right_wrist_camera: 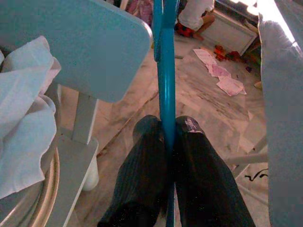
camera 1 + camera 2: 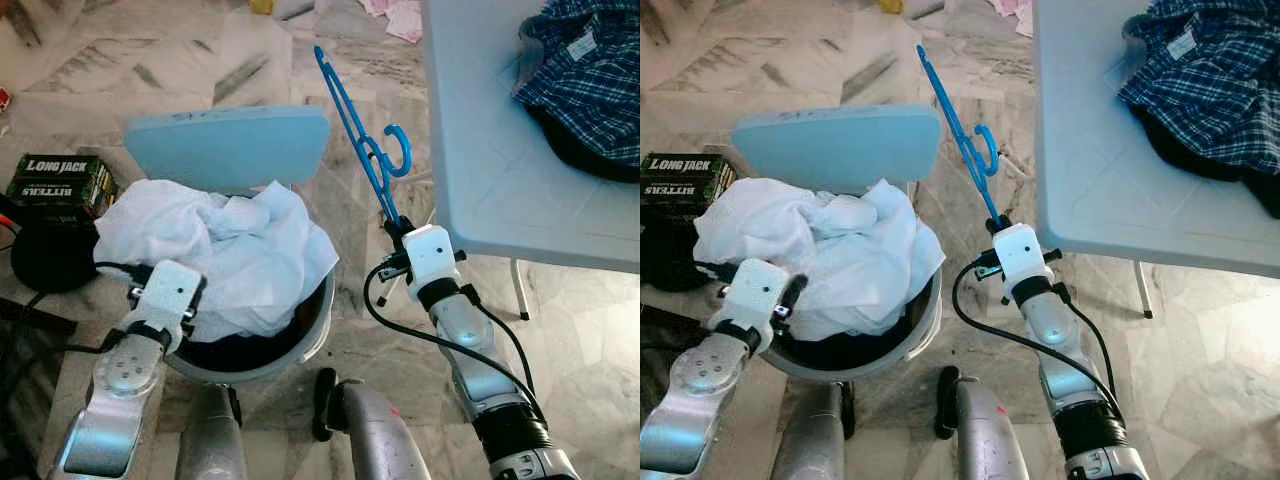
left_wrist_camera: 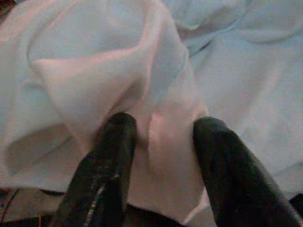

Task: Hang hanger

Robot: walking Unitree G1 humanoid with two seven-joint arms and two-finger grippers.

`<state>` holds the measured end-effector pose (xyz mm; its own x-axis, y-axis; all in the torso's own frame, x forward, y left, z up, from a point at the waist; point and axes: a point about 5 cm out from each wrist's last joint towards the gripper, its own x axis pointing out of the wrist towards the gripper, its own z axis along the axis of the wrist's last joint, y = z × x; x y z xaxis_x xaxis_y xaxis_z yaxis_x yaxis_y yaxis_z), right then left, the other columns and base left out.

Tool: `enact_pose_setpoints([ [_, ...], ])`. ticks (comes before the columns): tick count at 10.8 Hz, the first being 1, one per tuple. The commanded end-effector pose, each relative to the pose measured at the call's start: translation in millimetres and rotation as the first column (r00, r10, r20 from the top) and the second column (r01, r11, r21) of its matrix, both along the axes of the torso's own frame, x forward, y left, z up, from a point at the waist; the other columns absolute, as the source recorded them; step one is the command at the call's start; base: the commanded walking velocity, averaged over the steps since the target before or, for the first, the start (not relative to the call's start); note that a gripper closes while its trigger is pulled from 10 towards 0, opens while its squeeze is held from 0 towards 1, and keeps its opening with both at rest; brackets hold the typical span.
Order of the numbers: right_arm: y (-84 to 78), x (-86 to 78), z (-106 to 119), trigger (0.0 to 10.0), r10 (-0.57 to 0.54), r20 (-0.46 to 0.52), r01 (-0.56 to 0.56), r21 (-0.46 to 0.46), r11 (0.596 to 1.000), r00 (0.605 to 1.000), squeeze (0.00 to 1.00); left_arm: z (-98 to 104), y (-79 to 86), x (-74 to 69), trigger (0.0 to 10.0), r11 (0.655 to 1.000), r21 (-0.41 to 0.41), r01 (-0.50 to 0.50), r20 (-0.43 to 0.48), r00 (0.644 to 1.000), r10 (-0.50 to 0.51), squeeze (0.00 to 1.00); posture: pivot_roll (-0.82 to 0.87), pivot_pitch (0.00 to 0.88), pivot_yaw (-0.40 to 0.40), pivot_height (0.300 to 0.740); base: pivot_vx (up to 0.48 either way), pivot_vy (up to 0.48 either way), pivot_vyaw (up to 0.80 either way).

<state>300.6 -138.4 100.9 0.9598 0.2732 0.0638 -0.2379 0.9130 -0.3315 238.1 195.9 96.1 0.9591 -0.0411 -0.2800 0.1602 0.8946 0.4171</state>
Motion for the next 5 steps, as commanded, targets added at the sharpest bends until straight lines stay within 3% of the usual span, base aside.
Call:
enact_pose_setpoints([
  [1, -2.9, -2.0, -5.2, 10.0, -0.012, -0.012, 0.012, -0.007, 1.000, 1.000, 0.00, -9.4, 1.8, -5.4, 0.0, 1.000, -0.011, -0.023, -0.045, 0.999, 0.023, 0.00, 0.10, 0.306, -0.112, 0.740, 0.000, 0.000, 0.00],
  [5, -3.5, -1.5, -4.6, 10.0, -0.013, -0.009, 0.013, -0.008, 1.000, 1.000, 0.00, -11.1, 2.2, -3.7, 0.0, 0.997, -0.062, -0.044, -0.035, 0.999, 0.042, 0.00, 0.10, 0.308, -0.113, 0.740, 0.000, 0.000, 0.00],
])
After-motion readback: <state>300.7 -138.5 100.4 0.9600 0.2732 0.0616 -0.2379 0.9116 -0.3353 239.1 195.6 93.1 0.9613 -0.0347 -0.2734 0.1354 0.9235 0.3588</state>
